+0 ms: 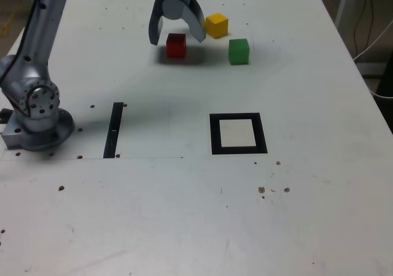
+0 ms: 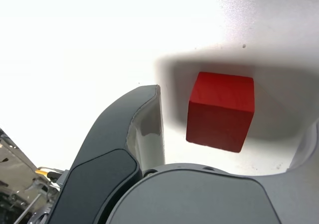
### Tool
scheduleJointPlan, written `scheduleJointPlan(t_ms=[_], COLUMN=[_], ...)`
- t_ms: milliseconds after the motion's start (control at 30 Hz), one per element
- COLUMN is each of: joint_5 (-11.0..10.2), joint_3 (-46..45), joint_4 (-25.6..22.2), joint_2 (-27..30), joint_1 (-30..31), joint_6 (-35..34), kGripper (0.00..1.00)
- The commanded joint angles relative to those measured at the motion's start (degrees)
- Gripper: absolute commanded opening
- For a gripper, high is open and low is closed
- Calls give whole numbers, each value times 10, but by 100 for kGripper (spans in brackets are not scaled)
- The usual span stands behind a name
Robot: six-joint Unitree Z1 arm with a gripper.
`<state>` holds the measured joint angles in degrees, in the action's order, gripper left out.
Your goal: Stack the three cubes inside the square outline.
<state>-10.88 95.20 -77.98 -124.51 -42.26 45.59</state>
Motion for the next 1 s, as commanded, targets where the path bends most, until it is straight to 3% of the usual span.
scheduleJointPlan(t_ms=[0, 500, 967], joint_5=[-1, -3, -20], joint_3=[3, 11, 2], joint_4=[2, 4, 14], joint_2=[-9, -29, -28], joint_1=[-2, -10, -8], joint_6=[1, -1, -16], kGripper=[99, 85, 33])
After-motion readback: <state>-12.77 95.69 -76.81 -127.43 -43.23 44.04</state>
